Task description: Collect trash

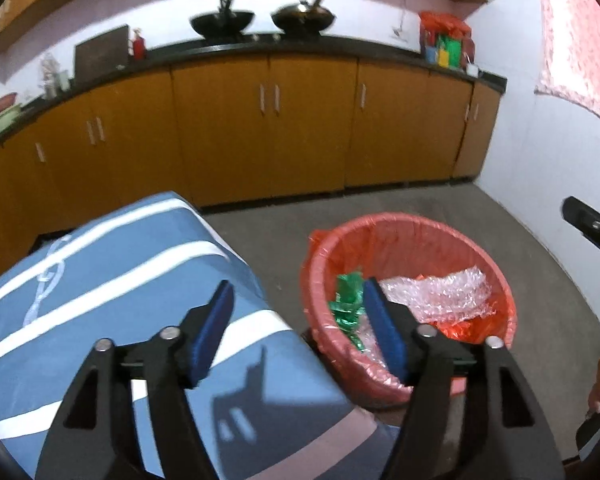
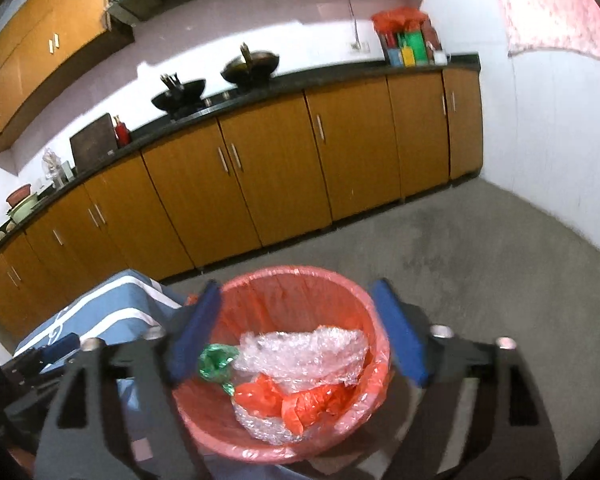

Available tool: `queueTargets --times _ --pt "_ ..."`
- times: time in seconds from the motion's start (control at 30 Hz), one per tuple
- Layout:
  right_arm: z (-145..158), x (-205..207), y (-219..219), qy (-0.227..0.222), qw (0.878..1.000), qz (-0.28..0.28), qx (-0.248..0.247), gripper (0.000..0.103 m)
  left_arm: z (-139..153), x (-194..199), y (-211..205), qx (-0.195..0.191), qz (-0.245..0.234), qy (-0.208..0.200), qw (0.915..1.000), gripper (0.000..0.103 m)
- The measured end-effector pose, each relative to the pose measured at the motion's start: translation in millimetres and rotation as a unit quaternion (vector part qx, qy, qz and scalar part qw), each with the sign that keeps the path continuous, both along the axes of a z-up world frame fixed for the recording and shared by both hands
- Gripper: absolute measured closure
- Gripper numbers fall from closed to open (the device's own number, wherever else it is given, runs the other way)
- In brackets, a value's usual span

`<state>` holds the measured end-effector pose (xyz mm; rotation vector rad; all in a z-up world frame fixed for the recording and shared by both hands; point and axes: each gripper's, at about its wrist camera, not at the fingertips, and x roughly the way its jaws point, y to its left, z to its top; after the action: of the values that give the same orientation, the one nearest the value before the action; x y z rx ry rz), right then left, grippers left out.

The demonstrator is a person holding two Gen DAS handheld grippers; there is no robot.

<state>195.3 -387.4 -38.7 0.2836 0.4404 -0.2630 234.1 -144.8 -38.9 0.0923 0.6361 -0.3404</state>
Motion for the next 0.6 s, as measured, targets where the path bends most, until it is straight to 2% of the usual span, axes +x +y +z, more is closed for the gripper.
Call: queueTargets --times 0.07,0.1,0.2,0.23,0.37,0.6 --pt "13 -19 13 -0.016 1.000 -0.011 -0.023 0.004 12 -16 12 0.000 0.009 -0.020 0.9998 0.020" --pt "17 -25 18 -0.018 0.999 -0.013 -0.031 0.004 17 -24 18 0.001 0.014 -0.029 0.9995 0.014" --pt "26 -46 35 -0.012 0.999 -0.016 -0.044 0.004 32 -52 37 0.003 0.031 -0.056 0.9980 0.010" --pt "28 -52 40 -0.013 0.999 -0.013 -0.044 0.004 37 -63 44 0.005 0.041 -0.064 0.9971 0.002" --pt "33 -78 61 -0.015 0.999 0.002 -0.050 0.004 47 -97 65 0.007 0.067 -0.095 0.9932 0.002" --pt "37 -120 106 -0.026 0.995 0.025 -0.098 0.004 54 -141 95 0.003 0.099 -0.119 0.9879 0.002"
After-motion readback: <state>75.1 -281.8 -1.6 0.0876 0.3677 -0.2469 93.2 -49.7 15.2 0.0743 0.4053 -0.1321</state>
